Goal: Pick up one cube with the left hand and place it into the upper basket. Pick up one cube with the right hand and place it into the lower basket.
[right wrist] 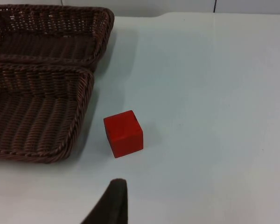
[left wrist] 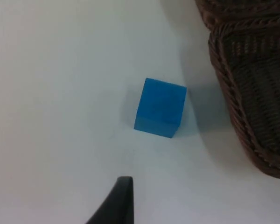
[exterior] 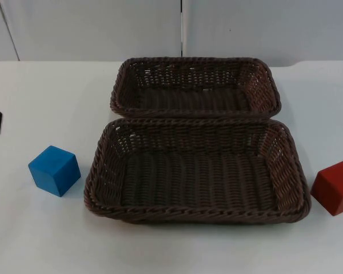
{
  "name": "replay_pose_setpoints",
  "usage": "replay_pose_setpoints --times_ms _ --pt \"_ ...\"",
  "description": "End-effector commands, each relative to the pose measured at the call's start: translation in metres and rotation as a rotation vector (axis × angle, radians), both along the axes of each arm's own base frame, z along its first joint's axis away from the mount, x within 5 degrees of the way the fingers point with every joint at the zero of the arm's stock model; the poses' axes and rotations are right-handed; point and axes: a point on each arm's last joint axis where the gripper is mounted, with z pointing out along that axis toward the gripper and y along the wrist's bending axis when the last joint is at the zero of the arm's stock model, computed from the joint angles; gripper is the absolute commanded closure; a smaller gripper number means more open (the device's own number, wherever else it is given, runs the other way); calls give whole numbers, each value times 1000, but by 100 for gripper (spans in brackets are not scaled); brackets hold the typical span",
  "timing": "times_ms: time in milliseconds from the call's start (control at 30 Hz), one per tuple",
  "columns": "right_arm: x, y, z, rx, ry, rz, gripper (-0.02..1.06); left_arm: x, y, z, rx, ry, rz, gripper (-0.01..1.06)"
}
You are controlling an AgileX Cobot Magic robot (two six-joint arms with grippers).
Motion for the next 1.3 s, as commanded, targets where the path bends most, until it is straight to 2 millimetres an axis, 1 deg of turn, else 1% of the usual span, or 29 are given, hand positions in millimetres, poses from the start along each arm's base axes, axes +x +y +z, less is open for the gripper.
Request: replay_pose_setpoints --times_ms 0,33,67,167,200,267,367,400,567,600,733,767,867,900,1033,1067,1200,1267 --pt "1 0 -1 -2 -4 -7 -1 12 0 -2 -11 10 15 0" --pt "1 0 -1 -2 -4 -7 -1 18 0 -4 -10 22 17 0" --pt "1 0 -1 -2 -4 -7 -1 18 0 -4 -10 22 17 0" --pt "1 0 -1 -2 -4 -7 -1 35 0 -8 -6 56 22 0" --pt "1 0 -1 -2 -4 -7 -1 35 0 -8 -6 56 22 0" --pt "1 0 -1 -2 -4 -7 -1 50 0 -14 0 76 32 0" --pt "1 0 -1 -2 -4 -7 -1 62 -1 -24 0 115 39 0" --pt "1 0 -1 -2 -4 -7 -1 62 -1 -24 0 115 39 0" --pt "1 0 -1 -2 -4 -7 -1 86 -2 -46 4 187 52 0" --pt "1 0 -1 -2 -4 -7 -1 86 -2 -46 4 187 52 0" --pt "1 0 -1 -2 -4 -7 -1 100 0 -60 10 192 80 0" --pt "1 0 -1 -2 -4 -7 -1 100 0 -60 10 192 80 0" --pt "1 0 -1 -2 -4 -7 -1 106 1 -71 14 201 100 0" --pt "1 0 -1 -2 -4 -7 -1 106 1 -71 14 201 100 0" --pt "1 0 -1 -2 -4 -7 -1 116 3 -85 36 184 123 0" --pt "1 0 -1 -2 -4 -7 -1 116 3 -85 36 184 123 0" --pt "1 0 -1 -2 -4 -7 -1 125 4 -96 55 206 116 4" --pt "1 0 -1 -2 -4 -7 -1 127 3 -99 58 217 109 4"
